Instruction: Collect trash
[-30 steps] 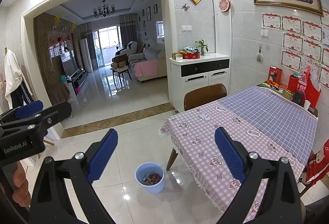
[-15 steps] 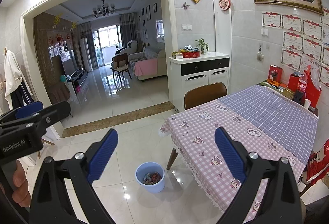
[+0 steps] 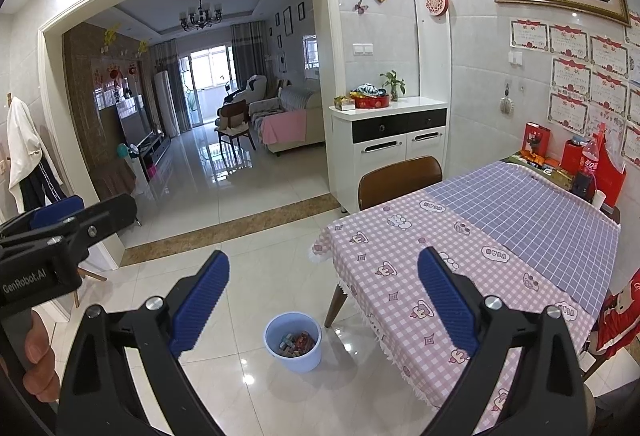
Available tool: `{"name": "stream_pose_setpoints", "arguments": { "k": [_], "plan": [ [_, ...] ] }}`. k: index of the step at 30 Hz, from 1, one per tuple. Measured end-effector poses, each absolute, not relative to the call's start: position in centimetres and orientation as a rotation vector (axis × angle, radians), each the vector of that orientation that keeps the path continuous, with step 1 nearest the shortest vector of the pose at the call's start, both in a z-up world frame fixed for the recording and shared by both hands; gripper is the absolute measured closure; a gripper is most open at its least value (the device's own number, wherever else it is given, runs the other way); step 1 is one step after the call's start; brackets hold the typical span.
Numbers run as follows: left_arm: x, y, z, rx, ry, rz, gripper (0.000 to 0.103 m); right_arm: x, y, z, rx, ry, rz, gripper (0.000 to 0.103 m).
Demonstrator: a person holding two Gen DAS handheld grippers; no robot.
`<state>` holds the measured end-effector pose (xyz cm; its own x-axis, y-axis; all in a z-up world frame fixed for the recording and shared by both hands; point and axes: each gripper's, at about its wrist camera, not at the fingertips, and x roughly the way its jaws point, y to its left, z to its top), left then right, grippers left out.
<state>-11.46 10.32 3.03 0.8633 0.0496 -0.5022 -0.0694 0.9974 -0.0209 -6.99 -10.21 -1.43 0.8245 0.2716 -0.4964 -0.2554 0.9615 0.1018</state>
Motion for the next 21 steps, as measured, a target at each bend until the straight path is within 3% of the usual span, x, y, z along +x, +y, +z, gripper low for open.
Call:
{"name": "stream_pose_setpoints", "arguments": {
  "k": [21],
  "plan": [
    [-11.2,9.1,2.7,-0.048,0.543,0.045,0.009,-6.2,-10.0,-1.5,0.031,0.543,0.275,0.009]
  ]
}}
